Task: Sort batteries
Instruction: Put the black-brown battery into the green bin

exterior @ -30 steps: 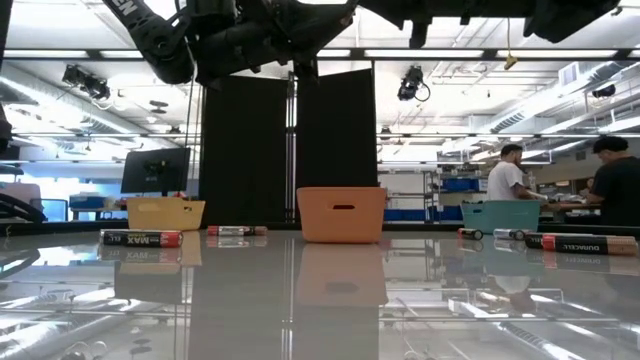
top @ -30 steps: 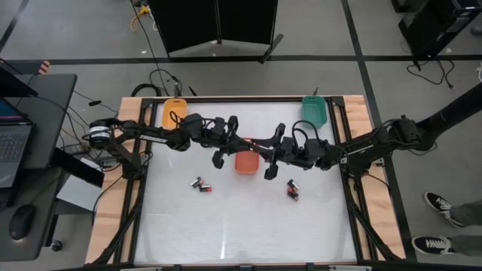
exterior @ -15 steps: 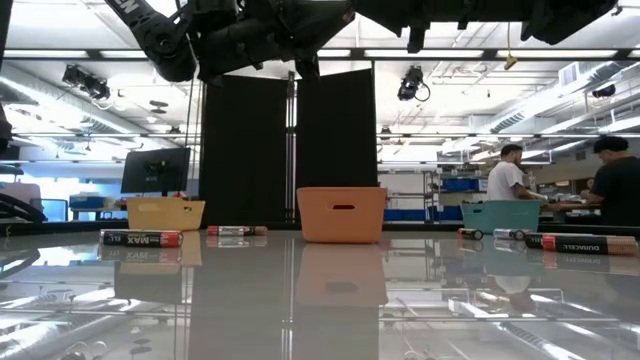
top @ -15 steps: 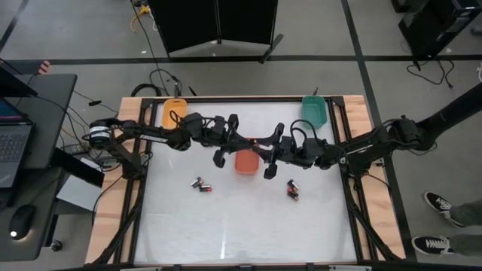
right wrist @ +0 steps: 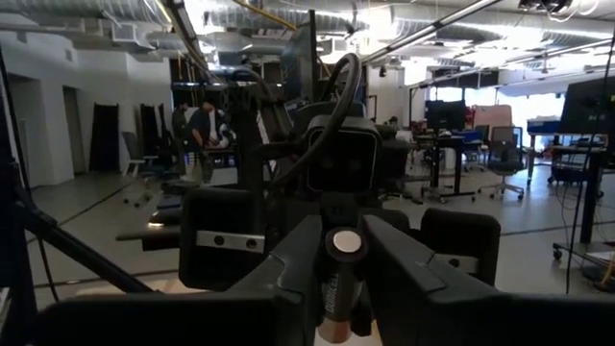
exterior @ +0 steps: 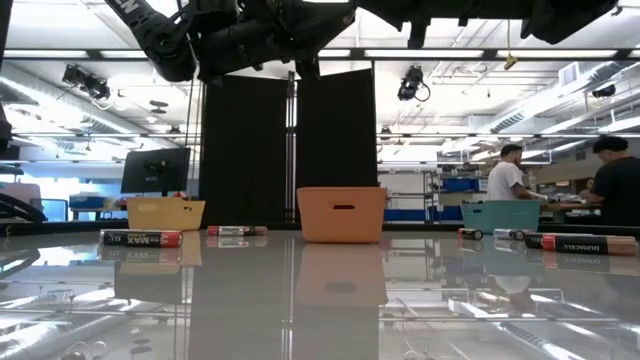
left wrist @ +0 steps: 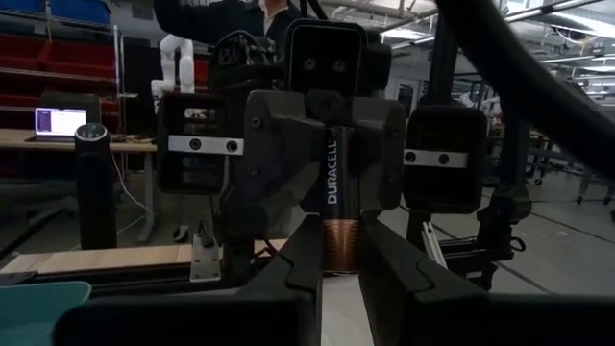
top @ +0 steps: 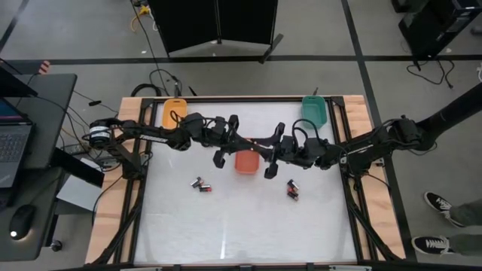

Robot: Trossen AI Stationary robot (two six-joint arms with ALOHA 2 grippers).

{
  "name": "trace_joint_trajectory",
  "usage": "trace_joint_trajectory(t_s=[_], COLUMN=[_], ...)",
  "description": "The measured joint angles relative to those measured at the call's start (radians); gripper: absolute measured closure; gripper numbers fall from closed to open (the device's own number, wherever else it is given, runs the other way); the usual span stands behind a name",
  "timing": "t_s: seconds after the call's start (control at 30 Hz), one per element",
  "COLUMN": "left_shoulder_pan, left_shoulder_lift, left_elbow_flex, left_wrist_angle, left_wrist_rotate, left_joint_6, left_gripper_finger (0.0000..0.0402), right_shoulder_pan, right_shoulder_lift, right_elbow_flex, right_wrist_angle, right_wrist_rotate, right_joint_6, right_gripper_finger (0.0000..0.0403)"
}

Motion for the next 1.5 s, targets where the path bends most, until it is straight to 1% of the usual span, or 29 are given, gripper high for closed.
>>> trace_joint_trajectory(t_s=[0.03, 0.3, 0.37, 0.5, 0.6, 0.7, 0.8, 0.9, 0.97, 1.1, 1.17, 1.3, 1.4, 1.5], left_shoulder_pan=[0.000, 0.000, 0.000, 0.000, 0.004, 0.009, 0.023, 0.039, 0.047, 0.048, 0.048, 0.047, 0.047, 0.047], left_shoulder_lift=[0.000, 0.000, 0.000, 0.000, 0.000, 0.000, 0.000, -0.007, -0.024, -0.065, -0.089, -0.127, -0.145, -0.168], left_elbow_flex=[0.000, -0.002, -0.002, -0.002, -0.002, -0.002, -0.002, -0.002, -0.002, -0.002, -0.002, -0.038, -0.090, -0.154], left_wrist_angle=[0.000, -0.005, -0.012, -0.043, -0.066, -0.094, -0.122, -0.176, -0.234, -0.376, -0.427, -0.425, -0.371, -0.318], left_wrist_rotate=[0.002, 0.002, 0.001, -0.015, -0.015, -0.021, -0.027, -0.033, -0.052, -0.142, -0.182, -0.210, -0.223, -0.242], left_joint_6=[0.001, 0.003, 0.003, -0.004, -0.001, 0.025, 0.057, 0.101, 0.147, 0.257, 0.299, 0.316, 0.315, 0.315], left_gripper_finger=[0.0352, 0.0351, 0.0338, 0.0294, 0.0270, 0.0256, 0.0251, 0.0249, 0.0249, 0.0248, 0.0248, 0.0249, 0.0251, 0.0253], right_shoulder_pan=[0.001, 0.001, 0.001, 0.001, -0.001, -0.001, -0.001, -0.002, -0.010, -0.057, -0.107, -0.257, -0.392, -0.522], right_shoulder_lift=[0.000, -0.002, -0.002, -0.002, -0.009, -0.035, -0.084, -0.148, -0.200, -0.307, -0.352, -0.394, -0.394, -0.373], right_elbow_flex=[0.000, 0.000, 0.000, -0.001, -0.001, -0.001, -0.001, -0.001, -0.001, -0.001, -0.001, -0.001, -0.001, -0.001], right_wrist_angle=[0.000, -0.020, -0.022, -0.029, -0.029, -0.036, -0.089, -0.195, -0.298, -0.579, -0.740, -1.015, -1.146, -1.222], right_wrist_rotate=[-0.002, -0.002, -0.002, 0.013, 0.015, 0.029, 0.068, 0.129, 0.198, 0.358, 0.392, 0.393, 0.314, 0.226], right_joint_6=[-0.006, -0.013, -0.018, -0.039, -0.039, -0.054, -0.072, -0.080, -0.079, -0.002, 0.074, 0.232, 0.302, 0.338], right_gripper_finger=[0.0338, 0.0338, 0.0338, 0.0338, 0.0338, 0.0338, 0.0338, 0.0338, 0.0338, 0.0338, 0.0338, 0.0338, 0.0338, 0.0338])
